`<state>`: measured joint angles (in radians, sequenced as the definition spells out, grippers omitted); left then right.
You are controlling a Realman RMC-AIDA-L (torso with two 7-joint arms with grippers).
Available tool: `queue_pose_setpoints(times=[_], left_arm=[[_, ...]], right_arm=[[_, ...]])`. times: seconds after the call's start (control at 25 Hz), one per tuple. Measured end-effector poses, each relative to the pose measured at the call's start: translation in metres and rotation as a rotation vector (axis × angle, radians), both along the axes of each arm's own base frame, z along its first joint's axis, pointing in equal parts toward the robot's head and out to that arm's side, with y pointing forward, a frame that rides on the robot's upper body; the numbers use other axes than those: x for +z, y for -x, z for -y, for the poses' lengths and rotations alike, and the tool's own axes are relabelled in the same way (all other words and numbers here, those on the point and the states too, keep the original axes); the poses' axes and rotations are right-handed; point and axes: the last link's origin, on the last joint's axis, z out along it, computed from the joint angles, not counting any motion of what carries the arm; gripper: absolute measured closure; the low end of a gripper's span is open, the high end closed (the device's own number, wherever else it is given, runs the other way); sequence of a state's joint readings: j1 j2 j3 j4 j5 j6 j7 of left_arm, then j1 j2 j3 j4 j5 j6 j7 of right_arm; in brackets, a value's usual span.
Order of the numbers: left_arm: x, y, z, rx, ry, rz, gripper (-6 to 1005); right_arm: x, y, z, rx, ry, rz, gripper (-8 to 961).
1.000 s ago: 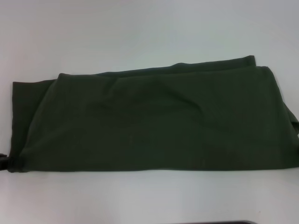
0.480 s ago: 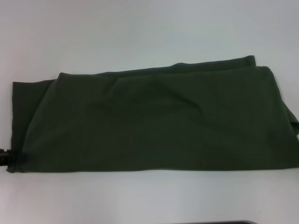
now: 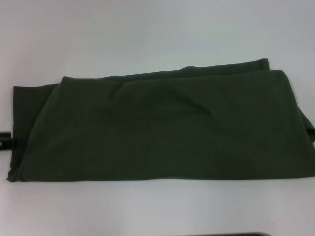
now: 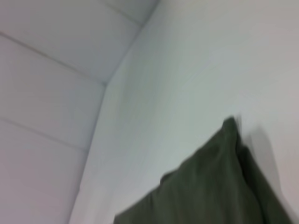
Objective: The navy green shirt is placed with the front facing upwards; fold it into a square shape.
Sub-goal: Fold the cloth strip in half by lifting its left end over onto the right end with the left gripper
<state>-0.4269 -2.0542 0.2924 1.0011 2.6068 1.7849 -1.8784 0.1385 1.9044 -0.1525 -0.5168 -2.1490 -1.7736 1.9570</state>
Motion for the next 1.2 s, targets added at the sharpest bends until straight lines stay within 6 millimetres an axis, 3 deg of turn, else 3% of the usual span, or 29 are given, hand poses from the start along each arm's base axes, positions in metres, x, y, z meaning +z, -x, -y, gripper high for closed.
queue_pose_setpoints(times=[0.12, 0.32, 0.52, 0.76, 1.2], left_arm=[[0.001, -0.007, -0.012, -0.042, -0.047, 0.012, 368], [-0.004, -0.023, -0.033, -0.132, -0.11, 0.046, 362], [-0.012, -0.036, -0.051, -0.192, -0.179, 0.087, 364], [-0.017, -0.038, -0.061, -0.186, -0.225, 0.105, 369], [-0.028, -0.034, -0.068, -0.169, -0.188, 0.048, 368]], right_arm=[[0.005, 0.002, -0.005, 0.009, -0.037, -0.011, 256], [0.004, 0.013, -0.027, 0.067, -0.047, -0.013, 128], [0.0, 0.027, -0.054, 0.138, -0.054, 0.006, 134], [-0.001, 0.036, -0.078, 0.167, -0.064, 0.032, 132], [0.0, 0.035, -0.088, 0.152, -0.07, 0.054, 139]])
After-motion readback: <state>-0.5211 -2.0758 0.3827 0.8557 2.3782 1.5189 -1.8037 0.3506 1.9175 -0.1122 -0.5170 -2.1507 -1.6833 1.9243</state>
